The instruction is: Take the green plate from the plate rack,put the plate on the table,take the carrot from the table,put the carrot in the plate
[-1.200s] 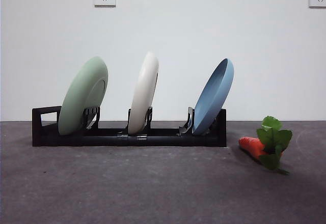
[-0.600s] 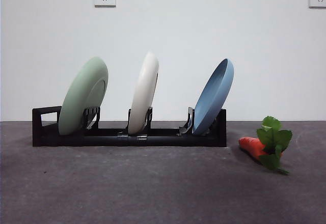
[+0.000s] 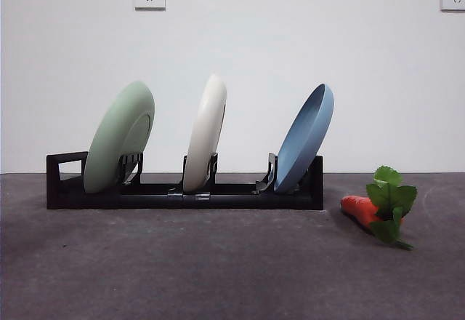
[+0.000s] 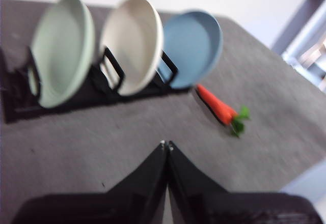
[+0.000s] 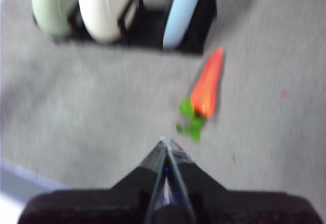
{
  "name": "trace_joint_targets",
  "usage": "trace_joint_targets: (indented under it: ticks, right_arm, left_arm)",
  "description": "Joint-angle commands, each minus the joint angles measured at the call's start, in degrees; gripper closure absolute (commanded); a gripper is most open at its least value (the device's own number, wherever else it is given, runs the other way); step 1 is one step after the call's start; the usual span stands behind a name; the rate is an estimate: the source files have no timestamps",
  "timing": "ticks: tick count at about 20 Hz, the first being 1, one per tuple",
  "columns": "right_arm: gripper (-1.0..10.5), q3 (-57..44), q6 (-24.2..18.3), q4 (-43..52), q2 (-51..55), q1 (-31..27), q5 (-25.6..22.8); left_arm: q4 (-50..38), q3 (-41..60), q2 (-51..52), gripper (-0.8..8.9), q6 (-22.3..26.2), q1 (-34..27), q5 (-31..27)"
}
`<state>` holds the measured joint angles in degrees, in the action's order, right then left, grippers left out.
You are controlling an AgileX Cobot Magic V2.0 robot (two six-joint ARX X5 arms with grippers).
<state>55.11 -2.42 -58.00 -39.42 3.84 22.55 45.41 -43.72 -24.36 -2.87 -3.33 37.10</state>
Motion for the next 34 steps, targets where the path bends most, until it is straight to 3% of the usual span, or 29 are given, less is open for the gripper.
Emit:
trace_joint_targets:
  ticks: [1,3,5,6,7,8,9,10,17,21,27,34]
  right_arm:
    - [9.6,1.46,-4.09,-4.42,-1.84,0.11,1.42]
    - [9.6,1.49,-5.16,-6.34,-2.86,0.13,4.74]
    - [9.2,1.49,-5.05,-6.29,-3.3,0.15,4.39]
    - [8.1,1.49,-4.87,-6.29,-3.34,0.15,4.39]
    - [6.7,1.49,-4.44,-6.29,-3.34,0.15,4.39]
    - [4.7,1.49,-3.76,-6.29,-3.32,0.15,4.37]
    - [3.4,1.49,-3.21,-6.27,-3.32,0.15,4.28]
    - [2.8,1.49,-2.84,-6.29,-3.32,0.15,4.24]
    - [2.9,1.49,-2.36,-6.29,-3.34,0.15,4.28]
    - [2.9,1.49,-2.23,-6.29,-3.34,0.15,4.35]
    - [2.9,1.49,-2.05,-6.29,-3.34,0.15,4.39]
    - [2.9,1.49,-1.97,-6.4,-3.34,0.15,4.37]
  left_arm:
    - [5.03,-3.13,-2.75,8.21,6.56,-0.02,0.87]
    - [7.78,-5.09,-4.66,8.2,7.74,-0.02,0.72]
    - [8.09,-5.95,-5.79,8.1,7.65,-0.02,0.66]
    - [8.2,-6.27,-6.21,7.66,7.58,-0.02,0.52]
    - [8.22,-6.38,-6.38,6.4,7.39,-0.02,0.46]
    - [8.26,-6.45,-6.6,4.29,7.37,-0.02,0.42]
    - [8.24,-6.56,-6.71,3.0,7.39,-0.02,0.42]
    - [8.07,-6.69,-6.91,2.78,7.39,-0.02,0.44]
    - [4.68,-11.02,-13.07,2.79,7.41,0.09,0.46]
    - [-2.47,-15.39,-21.42,2.79,7.37,2.69,0.35]
    - [-11.32,-22.38,-39.67,2.79,7.23,9.16,-6.34]
    - [-25.4,-24.74,-57.96,2.79,7.41,13.14,-18.29]
